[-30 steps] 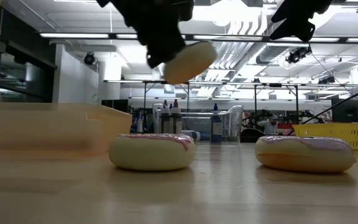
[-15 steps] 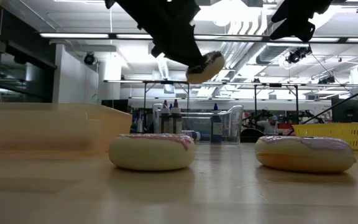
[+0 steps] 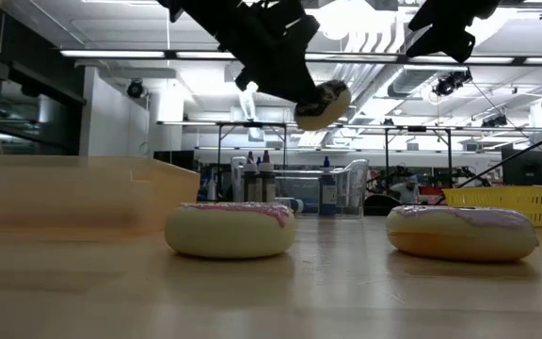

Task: Pick & Place Food Item
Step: Put the brown donut into the yellow bin

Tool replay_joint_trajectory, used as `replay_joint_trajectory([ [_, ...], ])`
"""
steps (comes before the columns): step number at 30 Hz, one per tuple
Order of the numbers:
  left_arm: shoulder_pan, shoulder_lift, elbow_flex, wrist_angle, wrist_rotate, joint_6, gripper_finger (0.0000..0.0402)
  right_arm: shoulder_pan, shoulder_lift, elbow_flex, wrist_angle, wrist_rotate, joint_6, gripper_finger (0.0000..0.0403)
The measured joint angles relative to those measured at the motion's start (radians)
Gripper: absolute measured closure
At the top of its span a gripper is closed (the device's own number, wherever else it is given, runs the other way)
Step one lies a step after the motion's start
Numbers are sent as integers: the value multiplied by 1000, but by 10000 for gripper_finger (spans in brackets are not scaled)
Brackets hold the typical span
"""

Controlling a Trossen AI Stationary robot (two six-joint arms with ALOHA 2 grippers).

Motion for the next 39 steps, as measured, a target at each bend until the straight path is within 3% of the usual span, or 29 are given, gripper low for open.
replay_joint_trajectory([
  [7, -14, 0, 0, 89, 11, 71, 300, 0, 0, 0, 7, 0, 0, 199],
  [13, -41, 0, 0, 154, 202, 168, 300, 0, 0, 0, 31, 15, -4, 199],
  [16, -56, 0, 0, 190, 251, 212, 300, 0, 0, 0, 56, 16, -7, 199],
  [24, -66, 0, 0, 282, 139, 301, 300, 0, 0, 0, 134, 5, 13, 199],
  [34, -44, 0, -1, 302, 126, 273, 300, 0, 3, 0, 92, -10, 211, 199],
  [39, -40, 0, -1, 301, 4, 266, 300, 0, 53, 0, 68, 47, 206, 199],
])
